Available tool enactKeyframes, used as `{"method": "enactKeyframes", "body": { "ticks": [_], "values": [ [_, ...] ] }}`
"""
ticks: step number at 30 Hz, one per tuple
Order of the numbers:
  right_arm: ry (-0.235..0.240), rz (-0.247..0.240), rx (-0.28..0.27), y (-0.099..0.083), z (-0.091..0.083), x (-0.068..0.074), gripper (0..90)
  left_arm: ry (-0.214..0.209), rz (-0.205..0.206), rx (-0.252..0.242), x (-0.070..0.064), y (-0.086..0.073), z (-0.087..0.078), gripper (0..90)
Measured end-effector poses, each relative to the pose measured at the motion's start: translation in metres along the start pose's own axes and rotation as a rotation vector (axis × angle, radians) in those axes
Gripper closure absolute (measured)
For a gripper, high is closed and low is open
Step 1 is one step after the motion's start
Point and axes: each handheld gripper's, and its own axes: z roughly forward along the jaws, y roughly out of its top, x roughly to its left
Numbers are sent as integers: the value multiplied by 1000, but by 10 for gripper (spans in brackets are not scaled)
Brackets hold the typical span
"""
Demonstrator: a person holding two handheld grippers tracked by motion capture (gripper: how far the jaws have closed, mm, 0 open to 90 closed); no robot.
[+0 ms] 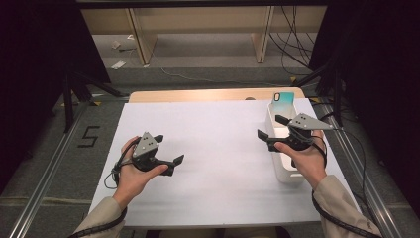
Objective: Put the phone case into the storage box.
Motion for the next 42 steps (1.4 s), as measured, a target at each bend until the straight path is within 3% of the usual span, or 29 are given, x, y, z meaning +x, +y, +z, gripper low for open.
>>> {"method": "enactKeyframes", "body": {
  "ticks": [42],
  "values": [
    [56,-46,24,-10,-16,11,137,5,0,-2,2,0,-2,8]
  ]
}}
